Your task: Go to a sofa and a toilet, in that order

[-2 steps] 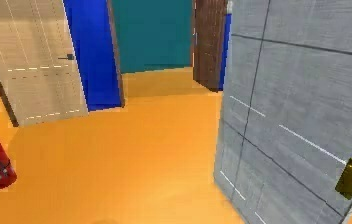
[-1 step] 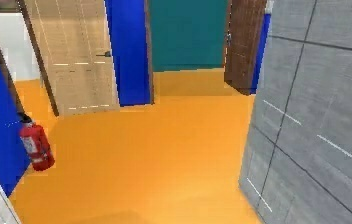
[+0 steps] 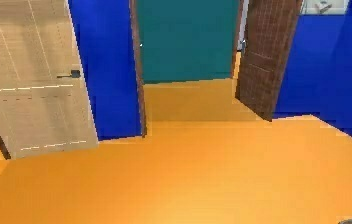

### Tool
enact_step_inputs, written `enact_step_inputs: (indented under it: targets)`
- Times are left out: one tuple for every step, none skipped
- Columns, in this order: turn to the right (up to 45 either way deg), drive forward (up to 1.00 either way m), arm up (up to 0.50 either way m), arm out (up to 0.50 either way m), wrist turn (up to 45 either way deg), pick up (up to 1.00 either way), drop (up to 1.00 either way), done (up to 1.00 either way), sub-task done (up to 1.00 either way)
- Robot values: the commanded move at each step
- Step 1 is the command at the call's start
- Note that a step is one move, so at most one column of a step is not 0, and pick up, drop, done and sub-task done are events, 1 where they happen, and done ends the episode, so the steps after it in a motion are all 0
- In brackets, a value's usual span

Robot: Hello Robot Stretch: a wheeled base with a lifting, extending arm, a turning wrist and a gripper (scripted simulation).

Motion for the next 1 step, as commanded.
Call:
enact_step_inputs:
  targets:
    - [0.0, 0.60, 0.00, 0.00, 0.0, 0.00, 0.00, 0.00, 0.00]
